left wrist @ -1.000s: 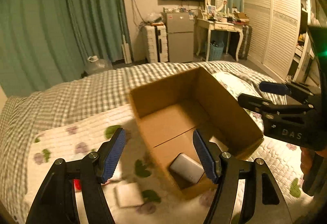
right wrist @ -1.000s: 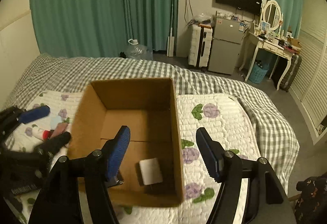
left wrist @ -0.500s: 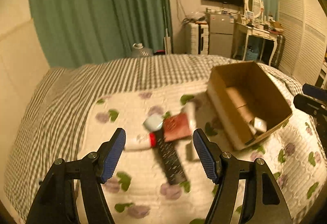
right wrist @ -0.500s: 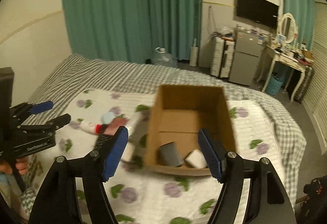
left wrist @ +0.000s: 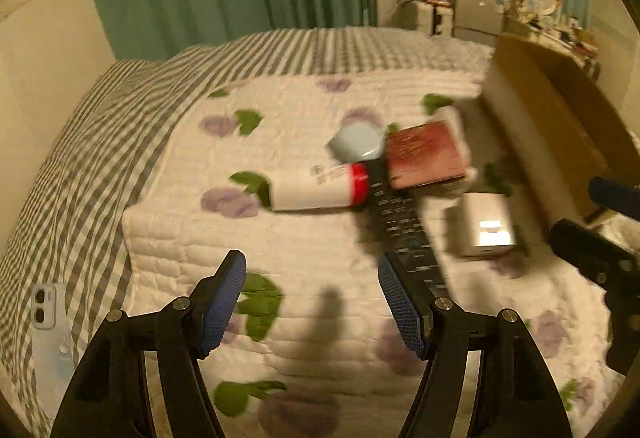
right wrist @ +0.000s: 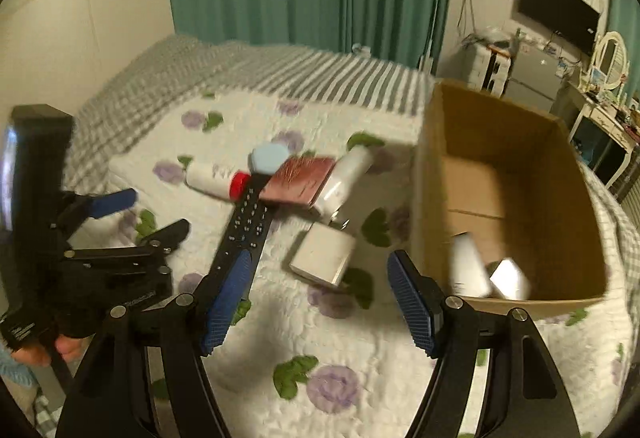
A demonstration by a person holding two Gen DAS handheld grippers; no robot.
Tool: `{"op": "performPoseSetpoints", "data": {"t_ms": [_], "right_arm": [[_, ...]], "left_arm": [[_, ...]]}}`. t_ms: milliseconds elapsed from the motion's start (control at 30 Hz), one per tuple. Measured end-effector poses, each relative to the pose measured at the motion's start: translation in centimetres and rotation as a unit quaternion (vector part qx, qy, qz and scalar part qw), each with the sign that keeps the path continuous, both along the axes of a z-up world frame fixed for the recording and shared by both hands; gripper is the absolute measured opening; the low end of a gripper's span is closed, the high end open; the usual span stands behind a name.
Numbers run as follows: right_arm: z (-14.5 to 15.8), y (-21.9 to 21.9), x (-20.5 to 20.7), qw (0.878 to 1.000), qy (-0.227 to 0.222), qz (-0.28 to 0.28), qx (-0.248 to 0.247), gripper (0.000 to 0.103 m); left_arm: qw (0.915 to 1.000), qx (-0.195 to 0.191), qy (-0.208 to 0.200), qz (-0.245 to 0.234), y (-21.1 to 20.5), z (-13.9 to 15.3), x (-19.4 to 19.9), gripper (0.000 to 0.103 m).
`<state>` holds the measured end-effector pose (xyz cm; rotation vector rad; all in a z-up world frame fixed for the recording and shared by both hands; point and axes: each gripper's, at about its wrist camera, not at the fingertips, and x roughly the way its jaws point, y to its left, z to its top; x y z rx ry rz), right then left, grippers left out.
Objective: Organize rigid objects
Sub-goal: 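Grasp the black remote with the left gripper while the right gripper grasps a white charger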
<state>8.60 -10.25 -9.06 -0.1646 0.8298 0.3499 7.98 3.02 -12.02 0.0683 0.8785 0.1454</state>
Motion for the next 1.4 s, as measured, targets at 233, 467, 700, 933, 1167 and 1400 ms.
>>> {"op": "performPoseSetpoints", "data": {"t_ms": [233,467,700,933,1167,1400], "right_arm": [[-6.6,1.8,4.4,0.997,0.071,-0.021,-0.007,0.071],[-10.4,0.7,7.9,0.991,0.119,-0.059,0.035,0.071],[-9.3,-0.7,6.2,0.996,0.066,-0.046,0.03,0.054],[-8.7,-1.8,3.8,0.997,0.062,-0.052,0.007,0.053],[-9.3,-3.6,4.3,0.994,0.075,-0.078,0.012,0.053],[-9.3,-3.4,4.2,0.994,0.073,-0.076,0.004,0.053]], "left_arm": [[0.9993,-0.019,-0.003,0.032,1.5,-1.1,1.6,0.071],[0.9999,-0.01,0.01,0.01,0.2,-1.9,2.3,0.071],[0.9994,-0.015,0.026,-0.018,-1.4,-2.0,2.2,0.071],[0.9968,-0.041,0.046,-0.05,-3.7,-2.5,3.5,0.071],[0.993,-0.035,0.094,-0.061,-5.5,-4.9,6.5,0.071],[0.9918,-0.053,0.09,-0.074,-5.0,-4.4,6.1,0.045]]}}
